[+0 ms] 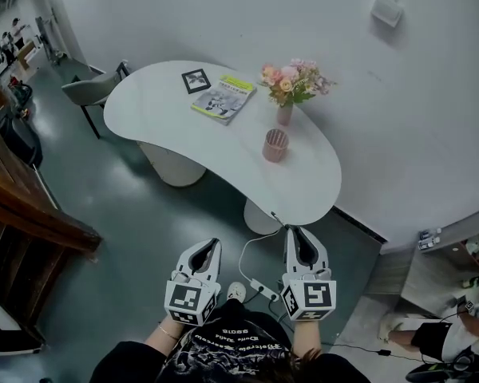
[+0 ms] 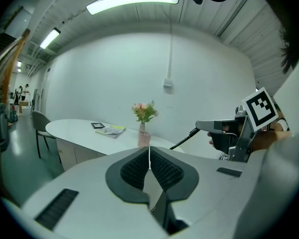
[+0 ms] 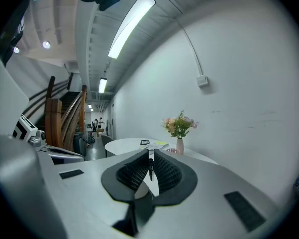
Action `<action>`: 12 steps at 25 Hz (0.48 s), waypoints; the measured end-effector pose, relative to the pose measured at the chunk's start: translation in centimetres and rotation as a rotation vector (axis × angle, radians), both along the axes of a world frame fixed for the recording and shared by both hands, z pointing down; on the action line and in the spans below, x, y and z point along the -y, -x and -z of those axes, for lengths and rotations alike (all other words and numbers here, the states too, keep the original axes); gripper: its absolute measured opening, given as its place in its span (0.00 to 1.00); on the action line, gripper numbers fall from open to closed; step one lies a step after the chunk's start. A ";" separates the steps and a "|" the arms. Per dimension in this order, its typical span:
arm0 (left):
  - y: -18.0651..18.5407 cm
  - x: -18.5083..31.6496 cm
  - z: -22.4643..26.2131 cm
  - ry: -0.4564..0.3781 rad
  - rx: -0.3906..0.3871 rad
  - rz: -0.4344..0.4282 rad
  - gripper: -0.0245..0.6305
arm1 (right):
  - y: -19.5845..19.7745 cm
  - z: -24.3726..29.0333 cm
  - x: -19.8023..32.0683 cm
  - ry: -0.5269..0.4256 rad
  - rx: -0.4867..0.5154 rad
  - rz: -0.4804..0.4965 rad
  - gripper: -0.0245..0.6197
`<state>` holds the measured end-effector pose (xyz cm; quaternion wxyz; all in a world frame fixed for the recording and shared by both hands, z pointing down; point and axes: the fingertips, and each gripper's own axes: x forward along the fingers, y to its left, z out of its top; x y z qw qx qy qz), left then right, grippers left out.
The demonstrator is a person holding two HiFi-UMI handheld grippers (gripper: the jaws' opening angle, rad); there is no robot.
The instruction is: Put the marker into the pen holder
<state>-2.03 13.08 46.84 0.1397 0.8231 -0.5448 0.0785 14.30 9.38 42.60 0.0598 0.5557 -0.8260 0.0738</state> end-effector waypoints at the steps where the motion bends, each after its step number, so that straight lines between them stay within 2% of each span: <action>1: -0.3 0.4 -0.1 0.002 0.001 0.004 0.08 | -0.3 -0.1 0.6 0.000 0.001 0.004 0.13; 12: -1.9 3.1 -0.6 0.021 0.010 0.001 0.08 | -2.0 -0.3 3.0 0.007 0.004 0.006 0.13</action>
